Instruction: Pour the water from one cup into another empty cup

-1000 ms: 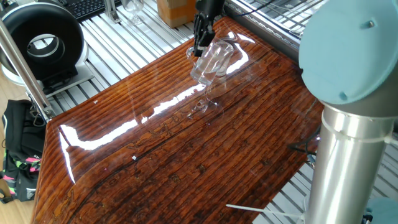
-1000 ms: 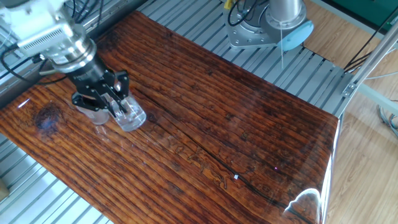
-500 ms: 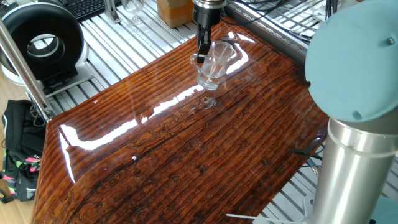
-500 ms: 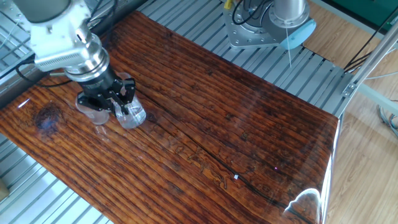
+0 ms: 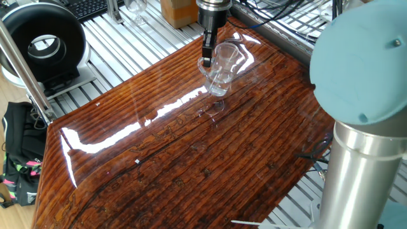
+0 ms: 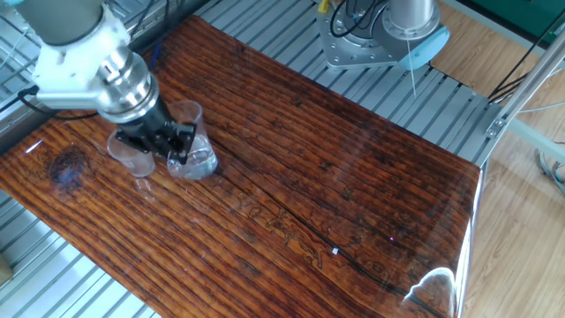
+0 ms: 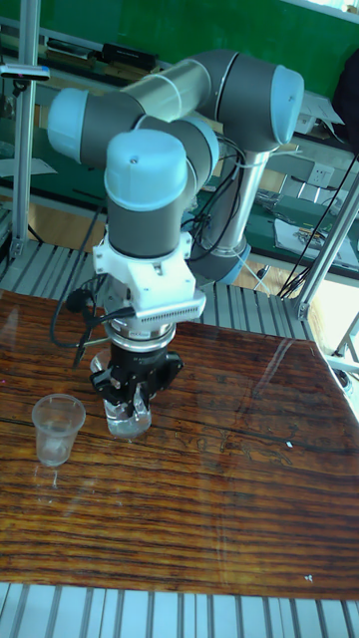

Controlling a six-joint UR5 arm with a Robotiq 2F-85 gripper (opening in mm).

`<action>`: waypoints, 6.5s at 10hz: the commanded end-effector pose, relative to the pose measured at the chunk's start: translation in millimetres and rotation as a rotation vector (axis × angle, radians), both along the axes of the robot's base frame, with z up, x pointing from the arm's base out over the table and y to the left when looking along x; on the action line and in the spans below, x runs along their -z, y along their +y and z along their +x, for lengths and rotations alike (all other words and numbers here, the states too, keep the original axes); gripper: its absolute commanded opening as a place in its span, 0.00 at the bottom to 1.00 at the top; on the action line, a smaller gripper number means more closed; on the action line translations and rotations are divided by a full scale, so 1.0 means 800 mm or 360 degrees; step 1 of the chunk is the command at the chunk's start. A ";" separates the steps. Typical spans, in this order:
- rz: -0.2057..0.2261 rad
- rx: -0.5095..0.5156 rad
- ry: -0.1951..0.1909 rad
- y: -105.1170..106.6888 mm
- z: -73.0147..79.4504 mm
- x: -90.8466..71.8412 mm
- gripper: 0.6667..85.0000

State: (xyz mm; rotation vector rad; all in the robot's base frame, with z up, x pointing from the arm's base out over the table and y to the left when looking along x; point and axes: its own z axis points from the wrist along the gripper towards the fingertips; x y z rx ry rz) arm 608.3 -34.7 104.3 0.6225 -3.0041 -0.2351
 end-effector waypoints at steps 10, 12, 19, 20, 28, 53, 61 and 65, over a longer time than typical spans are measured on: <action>-0.0240 0.0590 -0.0049 -0.019 0.040 0.040 0.01; -0.0348 0.0680 0.0160 -0.030 0.002 0.040 0.01; -0.0353 0.0739 0.0204 -0.025 -0.017 0.031 0.01; -0.0354 0.0738 0.0188 -0.025 -0.017 0.031 0.01; -0.0332 0.0719 0.0054 -0.020 0.001 0.039 0.01; -0.0194 0.0483 -0.0284 -0.027 0.019 -0.011 0.51; -0.0205 0.0423 -0.0386 -0.039 0.015 -0.027 0.02; -0.0157 0.0459 -0.0397 -0.024 0.031 -0.020 0.02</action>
